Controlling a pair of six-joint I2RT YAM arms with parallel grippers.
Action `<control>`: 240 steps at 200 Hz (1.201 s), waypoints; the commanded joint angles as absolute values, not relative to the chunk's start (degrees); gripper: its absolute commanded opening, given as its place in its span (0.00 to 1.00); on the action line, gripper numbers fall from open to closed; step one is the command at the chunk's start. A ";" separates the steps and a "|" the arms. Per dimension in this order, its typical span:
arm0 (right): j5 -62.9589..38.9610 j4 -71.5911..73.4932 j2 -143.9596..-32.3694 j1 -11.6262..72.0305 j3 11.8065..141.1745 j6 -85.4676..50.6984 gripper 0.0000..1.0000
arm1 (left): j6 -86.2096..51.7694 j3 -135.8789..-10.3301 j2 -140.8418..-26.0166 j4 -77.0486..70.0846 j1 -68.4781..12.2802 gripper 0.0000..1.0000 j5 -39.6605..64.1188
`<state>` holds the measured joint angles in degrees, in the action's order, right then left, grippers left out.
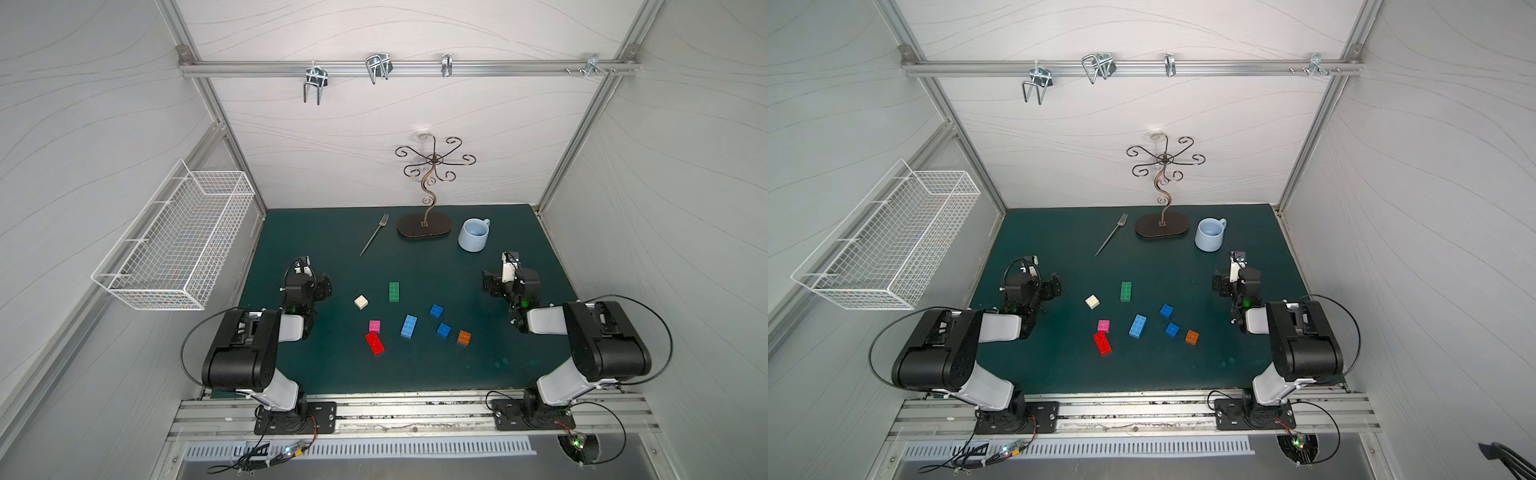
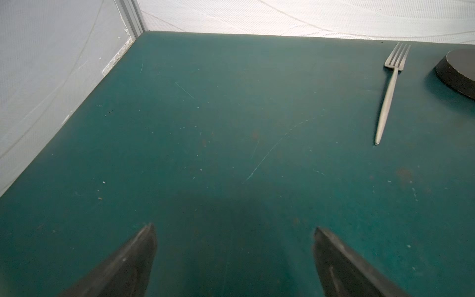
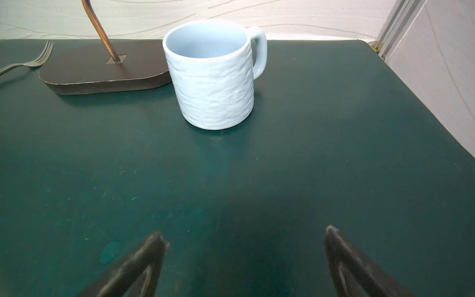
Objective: Assemble a spoon with lego
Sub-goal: Pick up the lego brick from the center of the board.
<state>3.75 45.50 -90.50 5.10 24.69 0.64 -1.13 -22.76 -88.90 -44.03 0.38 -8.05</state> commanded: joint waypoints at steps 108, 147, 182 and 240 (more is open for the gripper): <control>2.62 46.38 -90.34 4.66 25.22 0.00 0.99 | -1.82 -24.35 -89.03 -47.55 0.70 1.00 -7.71; 1.09 46.69 -90.19 4.13 25.05 -0.12 0.99 | -1.11 -27.12 -85.81 -40.35 -0.23 1.00 -9.96; 7.17 20.18 -81.19 6.37 35.32 -2.78 0.99 | -4.03 -33.94 -75.69 -22.43 -3.27 1.00 -15.78; 20.95 -27.09 -70.84 25.71 52.30 -13.68 0.99 | -11.56 -37.96 -64.29 -0.13 -11.19 1.00 -13.37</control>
<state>15.29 0.16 -74.74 18.35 48.93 -5.72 -7.44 -35.64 -66.02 -11.79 -8.43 -14.26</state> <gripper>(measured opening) 0.989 0.997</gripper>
